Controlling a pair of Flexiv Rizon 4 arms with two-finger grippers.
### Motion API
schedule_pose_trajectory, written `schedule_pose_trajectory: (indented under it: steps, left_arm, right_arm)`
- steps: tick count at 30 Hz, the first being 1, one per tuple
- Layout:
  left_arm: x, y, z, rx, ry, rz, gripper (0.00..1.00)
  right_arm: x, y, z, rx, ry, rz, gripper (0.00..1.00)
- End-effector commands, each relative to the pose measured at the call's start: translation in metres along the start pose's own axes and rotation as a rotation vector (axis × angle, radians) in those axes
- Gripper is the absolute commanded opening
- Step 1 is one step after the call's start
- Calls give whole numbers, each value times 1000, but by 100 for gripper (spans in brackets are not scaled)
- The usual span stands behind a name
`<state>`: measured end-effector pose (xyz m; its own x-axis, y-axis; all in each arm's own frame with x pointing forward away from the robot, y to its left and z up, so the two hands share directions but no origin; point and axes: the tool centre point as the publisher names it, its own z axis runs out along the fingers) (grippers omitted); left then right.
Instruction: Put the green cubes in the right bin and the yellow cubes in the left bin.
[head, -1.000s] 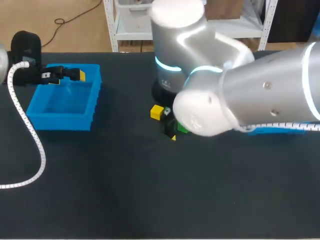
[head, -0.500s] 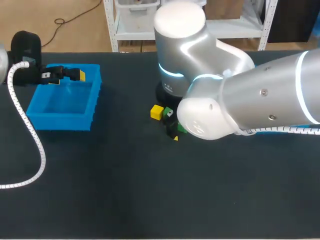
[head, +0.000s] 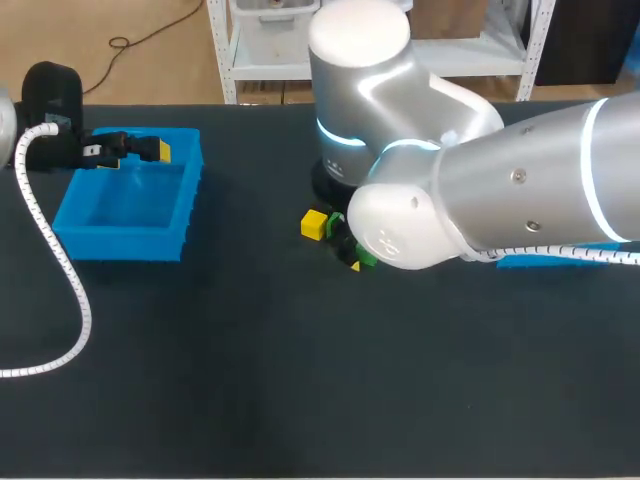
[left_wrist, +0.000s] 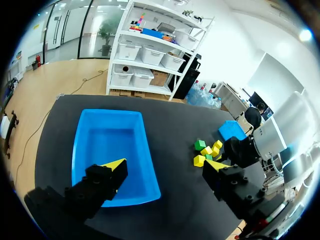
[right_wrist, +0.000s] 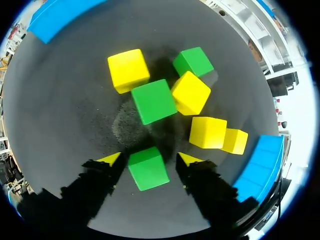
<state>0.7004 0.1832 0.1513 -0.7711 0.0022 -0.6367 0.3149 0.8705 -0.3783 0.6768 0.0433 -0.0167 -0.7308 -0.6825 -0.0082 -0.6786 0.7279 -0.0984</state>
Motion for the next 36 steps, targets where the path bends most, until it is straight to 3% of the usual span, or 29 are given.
schedule_pose_trajectory:
  steps: [1,4,9,14,18,22,28,36]
  left_arm:
    - [1,2,0,8,-6,2,100]
    - [1,2,0,8,-6,2,100]
    - [1,2,0,8,-6,2,100]
    - [1,2,0,8,-6,2,100]
    - [1,2,0,8,-6,2,100]
    - [1,2,0,8,-6,2,100]
    - [1,2,0,8,-6,2,100]
    - [1,2,0,8,-6,2,100]
  right_arm:
    - [2,-3,0,-4,-4,14,24]
    - [2,-5,0,-3,-6,24,0]
    - [-3,-12,-16,-3,-50,41,0]
    - [-8,-37,-58,8,-152,105,0]
    - [-5,-72,-86,22,-227,192,0]
    - [5,-114,-95,23,-278,320,0]
    - [33,-174,-84,-26,-319,557,0]
    - [74,-233,-65,-62,-335,727,0]
